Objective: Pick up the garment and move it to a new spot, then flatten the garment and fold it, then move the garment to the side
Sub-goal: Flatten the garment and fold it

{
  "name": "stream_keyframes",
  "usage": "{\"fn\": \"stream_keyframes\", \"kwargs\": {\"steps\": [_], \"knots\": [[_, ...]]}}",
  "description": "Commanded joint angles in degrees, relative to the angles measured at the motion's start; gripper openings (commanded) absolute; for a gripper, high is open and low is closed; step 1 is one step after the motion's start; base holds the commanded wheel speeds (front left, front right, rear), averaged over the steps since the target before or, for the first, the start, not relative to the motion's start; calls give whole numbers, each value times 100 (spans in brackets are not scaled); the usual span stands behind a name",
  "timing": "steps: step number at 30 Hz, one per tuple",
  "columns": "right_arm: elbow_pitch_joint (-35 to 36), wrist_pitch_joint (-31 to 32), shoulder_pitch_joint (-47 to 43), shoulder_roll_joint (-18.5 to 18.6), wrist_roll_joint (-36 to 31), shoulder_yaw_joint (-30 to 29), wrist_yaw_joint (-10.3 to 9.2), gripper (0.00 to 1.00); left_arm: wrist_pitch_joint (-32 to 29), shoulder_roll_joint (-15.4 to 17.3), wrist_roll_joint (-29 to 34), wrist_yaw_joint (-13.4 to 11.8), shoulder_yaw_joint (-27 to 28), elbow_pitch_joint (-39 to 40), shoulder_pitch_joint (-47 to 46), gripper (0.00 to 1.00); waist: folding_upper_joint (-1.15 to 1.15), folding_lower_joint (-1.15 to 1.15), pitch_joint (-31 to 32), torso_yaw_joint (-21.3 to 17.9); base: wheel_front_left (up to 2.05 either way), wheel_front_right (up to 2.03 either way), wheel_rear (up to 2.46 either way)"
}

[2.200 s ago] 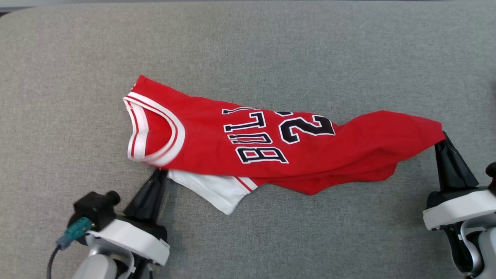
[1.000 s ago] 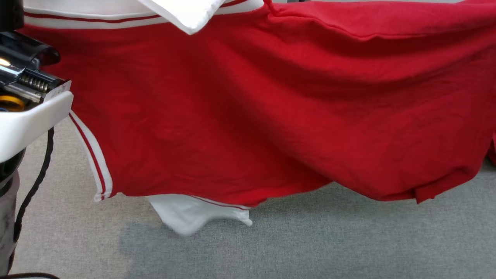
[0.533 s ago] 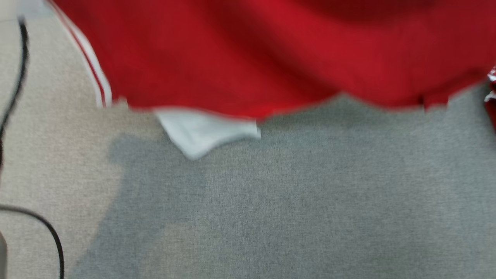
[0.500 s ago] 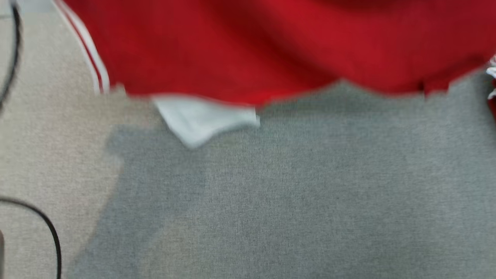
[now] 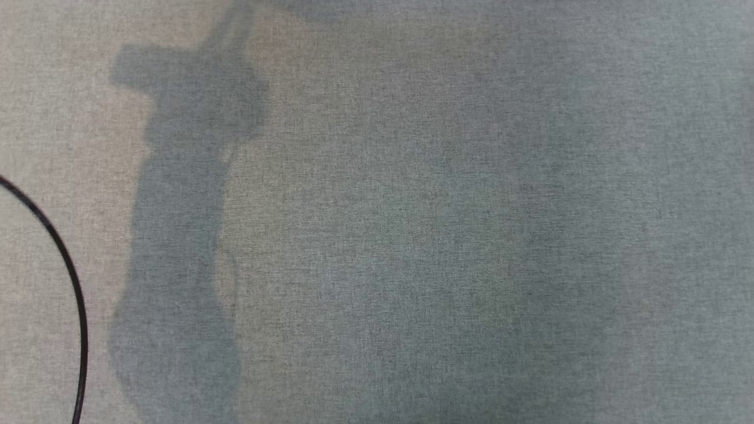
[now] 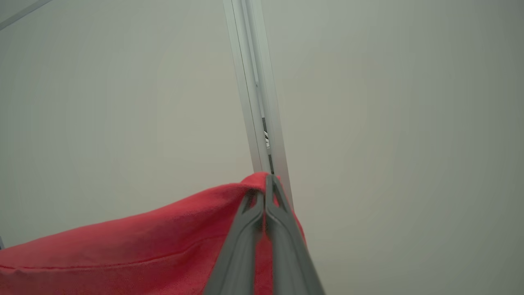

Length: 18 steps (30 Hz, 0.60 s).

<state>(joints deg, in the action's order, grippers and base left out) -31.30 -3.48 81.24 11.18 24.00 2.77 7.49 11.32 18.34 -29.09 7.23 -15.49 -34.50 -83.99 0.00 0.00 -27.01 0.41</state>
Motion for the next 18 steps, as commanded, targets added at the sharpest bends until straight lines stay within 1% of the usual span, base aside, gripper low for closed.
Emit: {"fn": "stream_keyframes", "kwargs": {"steps": [1, 4, 9, 11, 14, 18], "knots": [[-393, -56, 13, -49, 16, 75, 1, 0, -3, -72, -148, 25, -52, -348, 40, 0, 0, 0, -12, 18, 0, 0, 0], [-1078, -157, 0, -148, 93, 260, 1, 0, -168, -222, -450, 35, -187, -1026, 195, 0, 0, 0, -79, 48, 0, 0, 0], [-1771, -403, -331, -168, 337, 623, 1, 0, -317, -398, -1063, 26, -382, -1681, 499, 0, 0, 0, -159, 104, 0, 0, 0], [-1946, -488, -526, -144, 469, 771, 1, 0, -339, -455, -1279, 27, -477, -1874, 754, 0, 0, 0, -197, 114, 0, 0, 0], [-2065, -684, -914, -158, 739, 1004, 1, 0, -143, -512, -1608, 28, -544, -2027, 1152, 0, 0, 0, -194, 105, 0, 0, 0], [-1988, -953, -1845, -152, 1265, 1278, 1, 0, 189, -590, -2063, 28, -628, -2031, 2077, 0, 0, 0, 44, 80, 0, 0, 0]]}}
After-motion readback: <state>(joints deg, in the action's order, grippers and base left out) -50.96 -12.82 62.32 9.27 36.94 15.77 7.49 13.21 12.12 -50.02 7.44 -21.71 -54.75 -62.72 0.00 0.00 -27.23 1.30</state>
